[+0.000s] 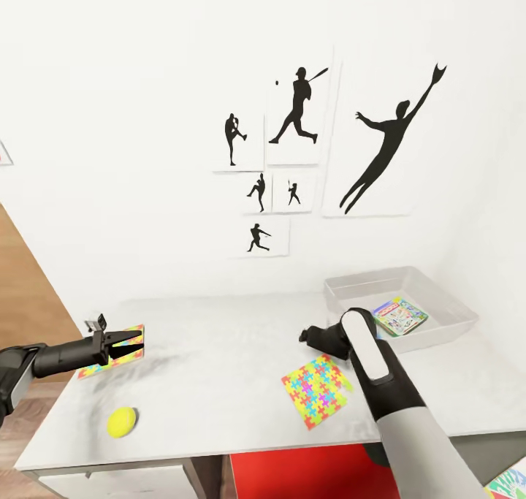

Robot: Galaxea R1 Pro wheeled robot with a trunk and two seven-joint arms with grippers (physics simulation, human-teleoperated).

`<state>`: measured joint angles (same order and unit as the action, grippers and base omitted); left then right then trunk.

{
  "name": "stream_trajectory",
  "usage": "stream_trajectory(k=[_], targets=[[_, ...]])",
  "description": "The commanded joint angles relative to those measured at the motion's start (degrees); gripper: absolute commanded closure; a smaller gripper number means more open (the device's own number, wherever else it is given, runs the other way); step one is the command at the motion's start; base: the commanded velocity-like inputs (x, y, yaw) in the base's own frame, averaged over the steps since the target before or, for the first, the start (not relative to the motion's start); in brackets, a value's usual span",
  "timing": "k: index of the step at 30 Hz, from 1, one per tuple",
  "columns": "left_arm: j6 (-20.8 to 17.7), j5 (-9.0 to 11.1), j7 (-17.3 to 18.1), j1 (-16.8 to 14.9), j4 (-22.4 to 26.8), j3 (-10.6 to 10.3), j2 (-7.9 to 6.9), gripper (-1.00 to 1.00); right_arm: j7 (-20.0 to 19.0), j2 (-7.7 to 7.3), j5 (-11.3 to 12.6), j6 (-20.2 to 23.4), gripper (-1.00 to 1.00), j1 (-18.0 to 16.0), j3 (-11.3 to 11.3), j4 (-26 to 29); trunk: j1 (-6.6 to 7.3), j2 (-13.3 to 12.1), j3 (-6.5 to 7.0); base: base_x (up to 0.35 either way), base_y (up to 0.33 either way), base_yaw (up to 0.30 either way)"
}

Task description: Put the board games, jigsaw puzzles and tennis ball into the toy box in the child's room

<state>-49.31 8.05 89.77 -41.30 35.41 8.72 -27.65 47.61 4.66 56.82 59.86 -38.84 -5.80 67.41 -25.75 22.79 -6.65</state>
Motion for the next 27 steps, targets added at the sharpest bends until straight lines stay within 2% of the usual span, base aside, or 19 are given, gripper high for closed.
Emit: stream_trajectory(k=[1,5,13,18,21,23,25,27], targets=[[-0.61,-0.01,0.23,-0.03,0.01,-0.02,-0.02,-1.0,2.21,0.11,0.57,0.14,-1.0,-0.97,-0.06,-2.1,-0.03,0.13,-0.13,0.0,0.0,0.0],[-0.61,0.02,0.23,-0.03,0.01,-0.02,-0.03,-1.0,4.39,0.02,0.57,0.14,-1.0,-2.36,0.01,-7.97,-0.03,0.13,-0.13,0.0,0.0,0.0],[-0.61,-0.05,0.23,-0.01,0.01,-0.04,-0.03,-1.0,4.61,-0.85,0.43,0.14,-1.0,-2.63,0.41,-12.32,-0.03,0.13,-0.13,0.0,0.0,0.0],[-0.61,-0.05,0.23,-0.01,0.01,-0.02,-0.03,-1.0,3.84,-2.36,0.27,-2.81,-1.0,-2.64,0.25,-14.52,-0.03,0.13,-0.13,0.0,0.0,0.0],[-0.61,-0.05,0.23,-0.01,0.01,-0.02,-0.03,-1.0,0.46,-4.6,0.12,-5.92,-1.0,-2.6,-0.18,-15.59,-0.03,0.13,-0.13,0.0,0.0,0.0],[-0.61,-0.05,0.23,-0.01,0.01,-0.02,-0.03,-1.0,-1.37,-5.45,-0.1,-7.06,-1.0,-2.58,-0.33,-15.83,-0.03,0.13,-0.13,0.0,0.0,0.0],[-0.61,-0.05,0.23,-0.01,0.01,-0.02,-0.03,-1.0,-4.87,-6.65,-1.42,-9.03,-1.0,-2.56,-0.5,-16.18,-0.03,0.13,-0.13,0.0,0.0,0.0],[-0.61,-0.05,0.23,-0.01,0.01,-0.02,-0.03,-1.0,-6.22,-7.01,-2.74,-9.95,-1.0,-2.56,-0.52,-16.44,-0.03,0.13,-0.13,0.0,0.0,0.0]])
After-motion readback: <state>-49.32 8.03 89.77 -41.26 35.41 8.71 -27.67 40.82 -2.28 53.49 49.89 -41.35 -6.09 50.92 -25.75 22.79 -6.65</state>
